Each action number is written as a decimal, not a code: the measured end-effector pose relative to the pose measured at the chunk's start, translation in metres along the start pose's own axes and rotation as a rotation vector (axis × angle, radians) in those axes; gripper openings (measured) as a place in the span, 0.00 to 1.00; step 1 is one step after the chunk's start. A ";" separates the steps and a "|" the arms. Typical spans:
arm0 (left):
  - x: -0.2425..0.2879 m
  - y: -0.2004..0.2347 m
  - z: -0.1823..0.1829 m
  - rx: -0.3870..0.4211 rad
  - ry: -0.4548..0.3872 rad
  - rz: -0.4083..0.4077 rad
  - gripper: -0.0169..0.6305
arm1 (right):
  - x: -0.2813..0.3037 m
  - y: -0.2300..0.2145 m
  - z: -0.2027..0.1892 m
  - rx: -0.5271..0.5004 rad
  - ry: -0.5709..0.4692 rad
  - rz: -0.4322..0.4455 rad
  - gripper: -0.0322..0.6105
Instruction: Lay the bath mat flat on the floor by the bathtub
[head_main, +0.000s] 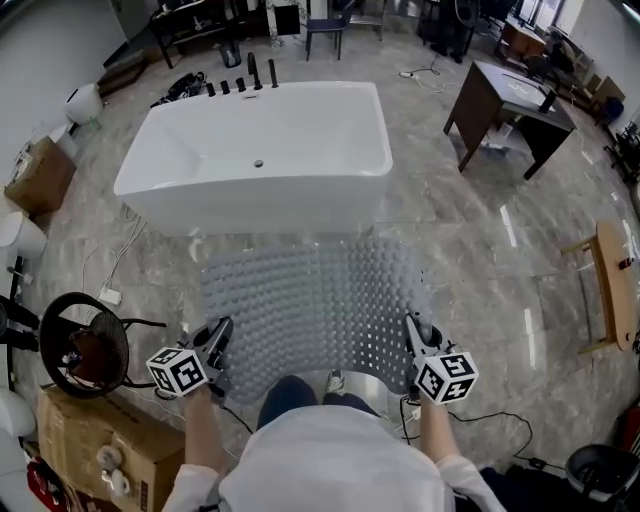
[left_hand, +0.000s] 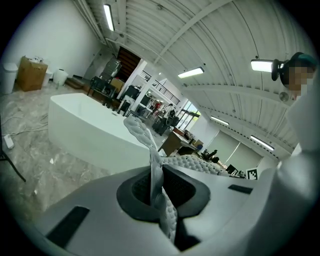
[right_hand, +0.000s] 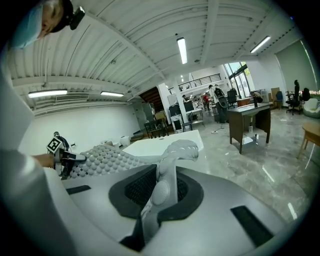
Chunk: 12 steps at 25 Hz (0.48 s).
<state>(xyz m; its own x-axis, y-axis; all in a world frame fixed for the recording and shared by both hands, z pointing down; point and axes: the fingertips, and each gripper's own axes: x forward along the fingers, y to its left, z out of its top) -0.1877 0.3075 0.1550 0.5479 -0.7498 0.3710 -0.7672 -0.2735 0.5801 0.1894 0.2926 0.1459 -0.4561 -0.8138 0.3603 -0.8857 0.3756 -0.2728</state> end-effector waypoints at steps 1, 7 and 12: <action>0.003 0.001 0.001 -0.002 0.002 0.007 0.09 | 0.004 -0.003 0.000 0.002 0.004 0.002 0.11; 0.023 0.010 0.011 0.008 0.038 0.025 0.09 | 0.020 -0.013 -0.002 0.010 0.037 -0.004 0.11; 0.046 0.028 0.023 -0.001 0.057 0.009 0.09 | 0.044 -0.019 0.001 0.022 0.048 -0.033 0.11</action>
<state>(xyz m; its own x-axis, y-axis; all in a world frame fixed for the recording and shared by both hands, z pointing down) -0.1919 0.2520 0.1717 0.5592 -0.7167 0.4167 -0.7719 -0.2668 0.5770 0.1857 0.2491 0.1660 -0.4312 -0.8032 0.4111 -0.8982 0.3389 -0.2799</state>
